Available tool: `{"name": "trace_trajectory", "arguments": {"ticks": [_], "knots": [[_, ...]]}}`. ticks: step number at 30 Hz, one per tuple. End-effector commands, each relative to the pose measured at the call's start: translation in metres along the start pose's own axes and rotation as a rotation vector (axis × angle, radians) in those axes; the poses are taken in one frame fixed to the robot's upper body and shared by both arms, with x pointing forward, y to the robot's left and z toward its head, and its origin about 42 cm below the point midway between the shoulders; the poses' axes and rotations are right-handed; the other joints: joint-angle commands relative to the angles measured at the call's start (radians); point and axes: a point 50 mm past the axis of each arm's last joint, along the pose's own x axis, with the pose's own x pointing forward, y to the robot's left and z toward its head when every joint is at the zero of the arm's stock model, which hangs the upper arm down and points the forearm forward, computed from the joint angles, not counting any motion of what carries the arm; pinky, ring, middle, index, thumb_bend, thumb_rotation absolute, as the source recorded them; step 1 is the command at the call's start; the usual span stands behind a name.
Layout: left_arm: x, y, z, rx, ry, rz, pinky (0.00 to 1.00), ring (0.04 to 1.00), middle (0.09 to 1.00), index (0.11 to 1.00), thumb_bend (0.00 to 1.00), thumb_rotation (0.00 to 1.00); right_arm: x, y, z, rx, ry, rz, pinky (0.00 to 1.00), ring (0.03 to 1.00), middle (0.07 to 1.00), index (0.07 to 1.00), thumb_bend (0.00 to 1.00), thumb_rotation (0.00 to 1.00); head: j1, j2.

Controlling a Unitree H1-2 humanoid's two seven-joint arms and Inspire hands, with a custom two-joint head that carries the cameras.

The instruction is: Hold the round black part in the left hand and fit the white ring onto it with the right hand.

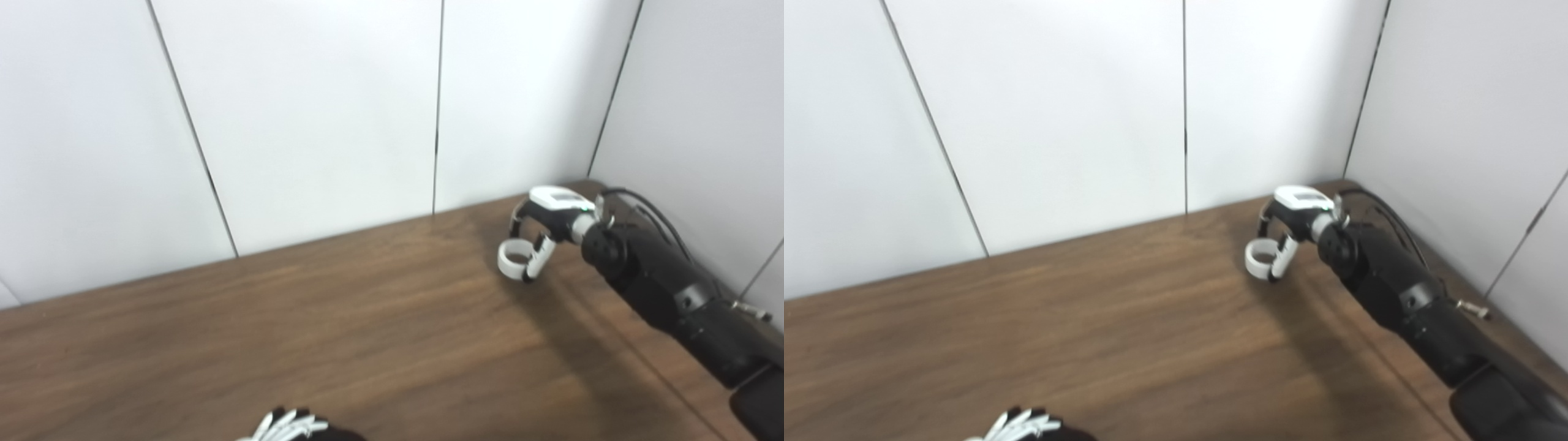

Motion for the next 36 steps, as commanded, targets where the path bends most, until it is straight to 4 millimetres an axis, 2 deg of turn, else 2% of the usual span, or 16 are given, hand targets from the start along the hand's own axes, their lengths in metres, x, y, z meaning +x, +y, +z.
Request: {"name": "trace_trajectory", "arguments": {"ticks": [1,4,12,15,20,26,36], "knots": [[0.000,-0.004,-0.002,0.012,0.037,-0.053,0.98,0.899,0.822,0.486,0.52,0.06,-0.009,-0.043,0.002,-0.025,-0.032,-0.083,0.88,0.932,0.825,0.484,0.52,0.13,0.033,0.034],[0.006,-0.004,0.004,0.014,0.033,-0.048,0.98,0.897,0.824,0.486,0.52,0.06,-0.030,-0.054,0.023,-0.018,-0.142,-0.082,0.89,0.937,0.835,0.484,0.52,0.13,0.083,0.077],[0.016,-0.003,0.015,0.029,0.035,-0.043,1.00,0.905,0.824,0.485,0.52,0.06,-0.075,-0.064,0.072,0.009,-0.328,-0.072,0.92,0.939,0.837,0.481,0.53,0.14,0.134,0.123],[0.019,-0.003,0.017,0.034,0.041,-0.047,1.00,0.911,0.826,0.485,0.52,0.06,-0.091,-0.064,0.087,0.041,-0.392,-0.074,0.95,0.938,0.838,0.481,0.53,0.14,0.149,0.135],[0.024,-0.003,0.021,0.047,0.048,-0.050,1.00,0.911,0.825,0.485,0.52,0.06,-0.118,-0.060,0.117,0.035,-0.491,-0.044,0.94,0.939,0.840,0.481,0.53,0.14,0.177,0.165],[0.027,-0.001,0.024,0.051,0.047,-0.052,1.00,0.910,0.825,0.485,0.52,0.07,-0.134,-0.053,0.143,0.028,-0.602,-0.011,0.92,0.932,0.832,0.481,0.53,0.14,0.186,0.189],[0.031,-0.001,0.026,0.047,0.031,-0.042,1.00,0.907,0.821,0.485,0.52,0.07,-0.147,-0.035,0.170,0.027,-0.690,0.041,0.93,0.926,0.824,0.482,0.53,0.14,0.201,0.207]]}}
